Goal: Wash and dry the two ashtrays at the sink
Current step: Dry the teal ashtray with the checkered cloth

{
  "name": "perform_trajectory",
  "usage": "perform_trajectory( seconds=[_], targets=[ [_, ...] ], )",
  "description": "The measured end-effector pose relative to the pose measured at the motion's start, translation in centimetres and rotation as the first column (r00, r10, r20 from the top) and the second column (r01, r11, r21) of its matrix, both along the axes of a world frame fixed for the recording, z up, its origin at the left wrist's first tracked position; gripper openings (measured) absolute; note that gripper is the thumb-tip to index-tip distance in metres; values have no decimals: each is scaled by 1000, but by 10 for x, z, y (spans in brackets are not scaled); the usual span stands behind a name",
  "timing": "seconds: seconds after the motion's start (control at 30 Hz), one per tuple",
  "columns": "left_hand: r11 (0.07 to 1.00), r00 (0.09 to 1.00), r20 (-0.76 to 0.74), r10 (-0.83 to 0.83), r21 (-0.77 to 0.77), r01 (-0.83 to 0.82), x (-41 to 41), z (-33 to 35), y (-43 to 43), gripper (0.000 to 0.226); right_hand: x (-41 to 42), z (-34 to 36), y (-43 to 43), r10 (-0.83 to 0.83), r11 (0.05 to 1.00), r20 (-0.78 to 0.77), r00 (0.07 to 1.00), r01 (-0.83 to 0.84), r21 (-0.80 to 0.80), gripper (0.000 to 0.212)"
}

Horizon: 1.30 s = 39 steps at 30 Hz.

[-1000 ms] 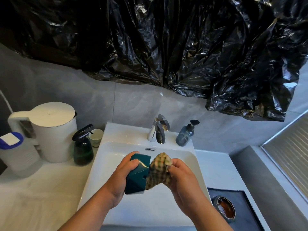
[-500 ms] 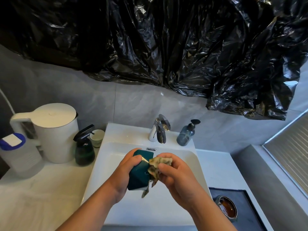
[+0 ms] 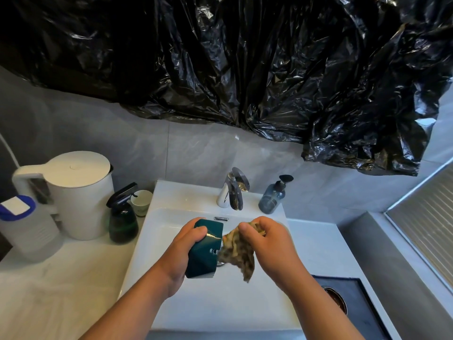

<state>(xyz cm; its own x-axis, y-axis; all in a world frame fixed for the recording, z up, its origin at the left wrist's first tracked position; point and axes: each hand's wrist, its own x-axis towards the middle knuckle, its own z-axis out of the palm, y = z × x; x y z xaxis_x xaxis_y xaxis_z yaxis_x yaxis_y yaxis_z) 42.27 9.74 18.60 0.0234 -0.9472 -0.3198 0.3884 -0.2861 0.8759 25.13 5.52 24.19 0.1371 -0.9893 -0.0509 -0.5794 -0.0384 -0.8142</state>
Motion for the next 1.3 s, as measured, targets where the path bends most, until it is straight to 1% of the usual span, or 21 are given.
perform_trajectory(
  seconds=[0.1,0.13,0.17,0.23,0.27,0.3,0.33,0.4,0.43,0.5,0.6,0.77,0.9,1.03,1.07,1.13,1.17,1.2,1.27,1.3],
  targets=[
    [1000,1000,8,-5,2,4,0,0,0,21,2,0,-1,-39,996,58,998,34,81,31],
    [1000,1000,16,-8,-4,8,0,2,1,19,3,0,-1,-44,992,103,994,30,125,34],
    [1000,1000,22,-14,-10,14,0,2,1,17,4,0,0,-52,983,175,983,19,183,37],
    [1000,1000,28,-10,-2,10,-1,3,1,16,5,1,0,-100,941,359,928,-29,337,41],
    [1000,1000,31,-1,8,1,-1,5,1,15,5,1,0,-135,916,428,894,-53,399,39],
    [1000,999,37,3,19,-4,0,4,1,17,5,1,0,-151,902,462,874,-69,425,35],
    [1000,999,44,0,29,-2,0,5,1,18,5,1,-1,-138,904,463,876,-79,420,29],
    [1000,999,43,2,25,-3,2,5,1,17,4,1,-3,-67,925,416,907,-99,366,19],
    [1000,999,38,4,26,-5,3,6,1,16,3,1,-3,-36,935,388,921,-106,338,18],
    [999,999,33,13,34,-14,4,6,1,17,4,4,-3,3,958,328,945,-97,271,27],
    [1000,1000,26,6,30,-7,4,6,0,15,5,3,-3,-1,982,250,968,-47,184,38],
    [999,999,52,9,34,-11,4,7,-1,18,6,6,-3,3,981,206,978,-43,189,44],
    [999,998,62,9,40,-12,5,8,-1,20,4,4,-6,14,988,216,976,-46,147,39],
    [999,998,56,1,40,-3,5,8,-2,20,4,0,-6,34,969,350,936,-116,216,33],
    [999,999,54,-3,41,1,5,9,-2,20,4,1,-5,40,962,400,916,-143,232,37],
    [999,999,47,-3,45,1,4,8,-2,21,3,1,-4,36,955,484,874,-173,242,52],
    [999,999,47,-1,49,-1,4,7,-3,21,3,0,-5,38,956,502,864,-177,232,53],
    [999,999,50,0,53,-3,4,7,-3,21,3,0,-6,45,961,496,867,-173,215,47],
    [998,999,47,2,62,-5,4,6,-3,21,4,1,-8,49,975,433,900,-138,176,27],
    [998,999,40,-1,67,-2,4,6,-3,21,4,1,-8,60,981,382,922,-124,146,31]
  ],
)
